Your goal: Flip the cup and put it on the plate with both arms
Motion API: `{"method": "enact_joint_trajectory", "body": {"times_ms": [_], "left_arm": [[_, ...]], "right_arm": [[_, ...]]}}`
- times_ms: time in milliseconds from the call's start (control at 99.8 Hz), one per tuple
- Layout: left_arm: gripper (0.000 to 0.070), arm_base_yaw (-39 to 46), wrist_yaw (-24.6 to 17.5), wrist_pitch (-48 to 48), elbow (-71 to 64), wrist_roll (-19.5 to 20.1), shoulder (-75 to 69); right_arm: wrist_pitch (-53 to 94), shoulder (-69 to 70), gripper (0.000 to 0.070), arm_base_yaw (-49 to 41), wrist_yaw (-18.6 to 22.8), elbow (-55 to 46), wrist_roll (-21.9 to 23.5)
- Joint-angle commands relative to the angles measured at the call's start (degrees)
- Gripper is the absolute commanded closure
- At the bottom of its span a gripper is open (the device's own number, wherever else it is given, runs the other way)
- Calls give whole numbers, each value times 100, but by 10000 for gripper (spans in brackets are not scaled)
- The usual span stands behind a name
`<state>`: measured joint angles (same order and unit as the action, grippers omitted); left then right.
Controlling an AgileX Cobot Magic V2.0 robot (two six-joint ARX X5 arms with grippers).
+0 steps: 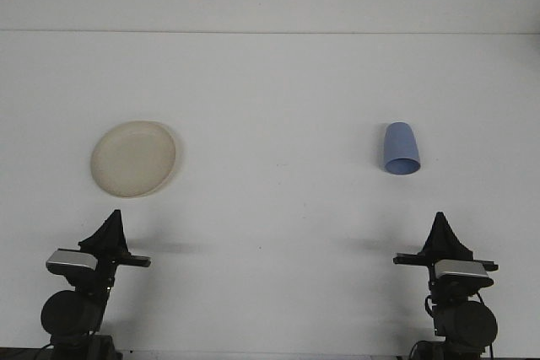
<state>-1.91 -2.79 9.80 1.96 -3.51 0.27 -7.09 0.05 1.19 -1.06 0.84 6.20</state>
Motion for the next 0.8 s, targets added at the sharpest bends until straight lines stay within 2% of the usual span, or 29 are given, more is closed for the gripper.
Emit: {"method": "enact_joint_trajectory", "body": {"times_ms": [0, 351, 561, 792], "left_arm": [[688, -2, -11, 57, -114, 68, -9], [688, -2, -11, 57, -114, 70, -9], [688, -2, -9, 57, -114, 70, -9], [688, -2, -11, 59, -114, 70, -9]], "right_arm": [[-57, 2, 700, 11, 13, -11, -42], [608, 4, 700, 0, 125, 518, -22], [1464, 293, 700, 0, 122, 1497, -26], [2754, 1624, 700, 0, 122, 2999, -48]]}}
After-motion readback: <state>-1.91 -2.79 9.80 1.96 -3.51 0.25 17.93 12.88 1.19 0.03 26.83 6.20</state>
